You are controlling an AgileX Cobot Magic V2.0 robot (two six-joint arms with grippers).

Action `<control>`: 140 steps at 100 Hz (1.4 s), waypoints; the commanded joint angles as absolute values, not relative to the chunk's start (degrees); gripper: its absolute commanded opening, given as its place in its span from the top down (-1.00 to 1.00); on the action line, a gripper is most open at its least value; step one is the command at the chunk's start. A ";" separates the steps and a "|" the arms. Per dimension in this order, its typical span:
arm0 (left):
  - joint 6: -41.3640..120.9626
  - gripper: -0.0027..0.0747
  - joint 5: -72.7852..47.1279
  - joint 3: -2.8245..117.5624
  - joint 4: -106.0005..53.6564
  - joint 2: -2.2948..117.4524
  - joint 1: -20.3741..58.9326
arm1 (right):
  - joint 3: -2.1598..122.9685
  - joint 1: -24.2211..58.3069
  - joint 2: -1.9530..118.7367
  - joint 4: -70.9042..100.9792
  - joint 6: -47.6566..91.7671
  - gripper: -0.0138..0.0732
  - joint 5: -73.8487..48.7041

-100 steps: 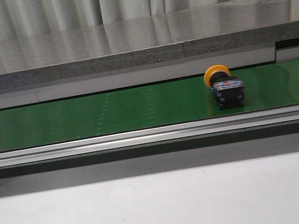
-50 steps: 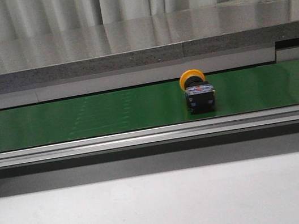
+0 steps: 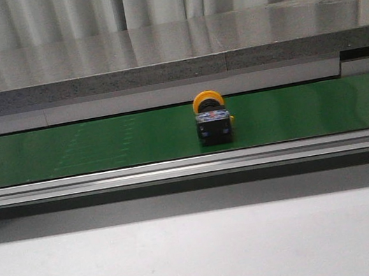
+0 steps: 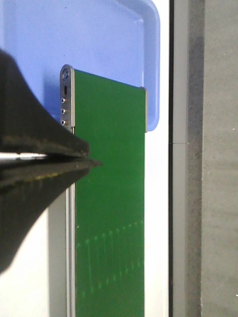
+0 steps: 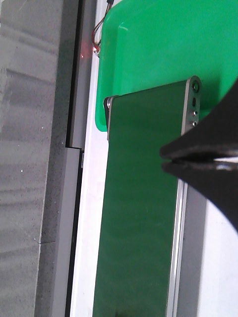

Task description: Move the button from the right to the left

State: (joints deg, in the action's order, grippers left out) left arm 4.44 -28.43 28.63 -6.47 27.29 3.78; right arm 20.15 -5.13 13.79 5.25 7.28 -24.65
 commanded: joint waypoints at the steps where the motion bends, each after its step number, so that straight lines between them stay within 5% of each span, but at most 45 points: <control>1: 3.87 0.55 -25.98 33.57 -7.13 32.53 4.11 | 21.54 -5.01 14.18 5.59 7.84 0.84 -19.96; 17: 4.30 -0.56 -23.57 37.41 -7.13 38.90 4.11 | 21.54 -5.01 14.18 5.59 7.84 0.84 -19.96; 27: 4.30 -0.86 -18.02 38.57 -7.76 42.91 4.11 | 21.54 -5.01 14.18 5.59 7.84 0.84 -19.96; 47: 4.30 -0.86 -16.41 42.03 -12.09 49.48 4.22 | 21.54 -5.01 14.18 5.59 7.84 0.84 -19.96; 77: 4.30 -0.86 -33.04 55.10 -12.35 62.69 4.35 | 21.54 -5.01 14.18 5.59 7.84 0.84 -19.96; 140: -6.21 -0.86 -51.93 79.66 -6.64 89.95 17.41 | 21.54 -5.01 14.18 5.59 7.84 0.84 -19.96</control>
